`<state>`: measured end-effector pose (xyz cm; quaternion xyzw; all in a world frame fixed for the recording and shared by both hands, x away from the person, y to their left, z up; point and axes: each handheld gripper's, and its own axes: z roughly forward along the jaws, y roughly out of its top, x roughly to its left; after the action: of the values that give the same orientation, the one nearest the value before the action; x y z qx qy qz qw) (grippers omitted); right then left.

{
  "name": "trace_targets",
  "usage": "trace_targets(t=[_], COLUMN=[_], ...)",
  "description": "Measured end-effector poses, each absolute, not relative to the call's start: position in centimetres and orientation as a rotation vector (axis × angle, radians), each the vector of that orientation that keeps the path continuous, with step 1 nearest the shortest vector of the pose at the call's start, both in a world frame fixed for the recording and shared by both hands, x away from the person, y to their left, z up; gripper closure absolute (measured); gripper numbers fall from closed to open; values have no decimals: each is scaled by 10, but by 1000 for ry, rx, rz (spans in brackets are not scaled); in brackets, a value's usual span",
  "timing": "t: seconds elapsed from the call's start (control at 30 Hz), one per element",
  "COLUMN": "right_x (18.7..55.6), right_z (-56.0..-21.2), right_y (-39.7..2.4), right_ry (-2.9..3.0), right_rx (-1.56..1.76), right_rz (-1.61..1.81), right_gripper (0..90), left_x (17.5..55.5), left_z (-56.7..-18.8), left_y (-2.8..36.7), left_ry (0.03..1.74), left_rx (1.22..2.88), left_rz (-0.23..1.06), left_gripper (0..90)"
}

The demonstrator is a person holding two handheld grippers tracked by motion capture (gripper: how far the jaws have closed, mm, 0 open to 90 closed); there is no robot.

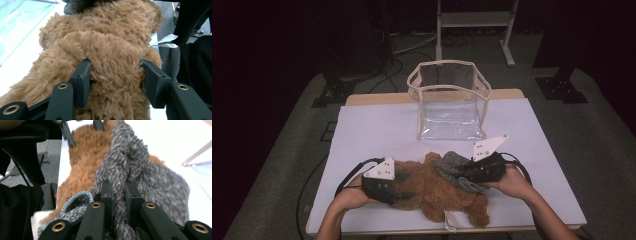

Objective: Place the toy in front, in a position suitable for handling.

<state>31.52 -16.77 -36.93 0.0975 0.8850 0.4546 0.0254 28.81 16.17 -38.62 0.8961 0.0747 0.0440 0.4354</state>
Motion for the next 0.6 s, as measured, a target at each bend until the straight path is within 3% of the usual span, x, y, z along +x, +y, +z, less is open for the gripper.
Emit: trace_targets(t=[0.27, 0.6], right_x=[312, 321], right_z=[-357, -364], right_y=[-140, -153], right_ry=[2729, 2724], right_rx=[207, 304], right_rz=[1347, 1393], right_gripper=[790, 790], left_x=[289, 289], left_z=[-383, -382], left_y=[146, 147], left_ry=[144, 133], left_rx=[2259, 2267], left_rz=[115, 133], left_gripper=[455, 453])
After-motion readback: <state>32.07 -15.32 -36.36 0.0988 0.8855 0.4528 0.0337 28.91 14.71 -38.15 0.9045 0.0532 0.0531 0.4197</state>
